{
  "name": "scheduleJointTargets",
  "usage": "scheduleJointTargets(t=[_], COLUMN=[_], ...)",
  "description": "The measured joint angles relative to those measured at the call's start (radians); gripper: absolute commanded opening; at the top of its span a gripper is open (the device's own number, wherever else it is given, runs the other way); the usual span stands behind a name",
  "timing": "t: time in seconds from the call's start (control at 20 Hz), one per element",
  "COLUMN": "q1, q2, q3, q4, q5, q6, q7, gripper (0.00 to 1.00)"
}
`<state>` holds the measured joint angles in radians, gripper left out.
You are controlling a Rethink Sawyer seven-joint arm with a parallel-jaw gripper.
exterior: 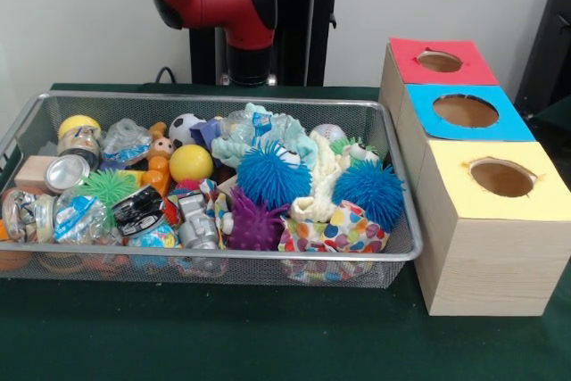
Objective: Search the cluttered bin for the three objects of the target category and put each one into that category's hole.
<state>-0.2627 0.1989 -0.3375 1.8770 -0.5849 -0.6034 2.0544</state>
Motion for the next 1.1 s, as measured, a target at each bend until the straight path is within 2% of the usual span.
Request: scheduleJointTargets(t=[0.75, 1.1], q1=[0.001, -0.015], q2=[-0.018, -0.116], q3=[-0.01, -0.01], q4=[0.009, 0.049], q5=[-0.016, -0.106], q6=[0.013, 0.093], q7=[0.007, 0.008], gripper=[1.0, 1.0])
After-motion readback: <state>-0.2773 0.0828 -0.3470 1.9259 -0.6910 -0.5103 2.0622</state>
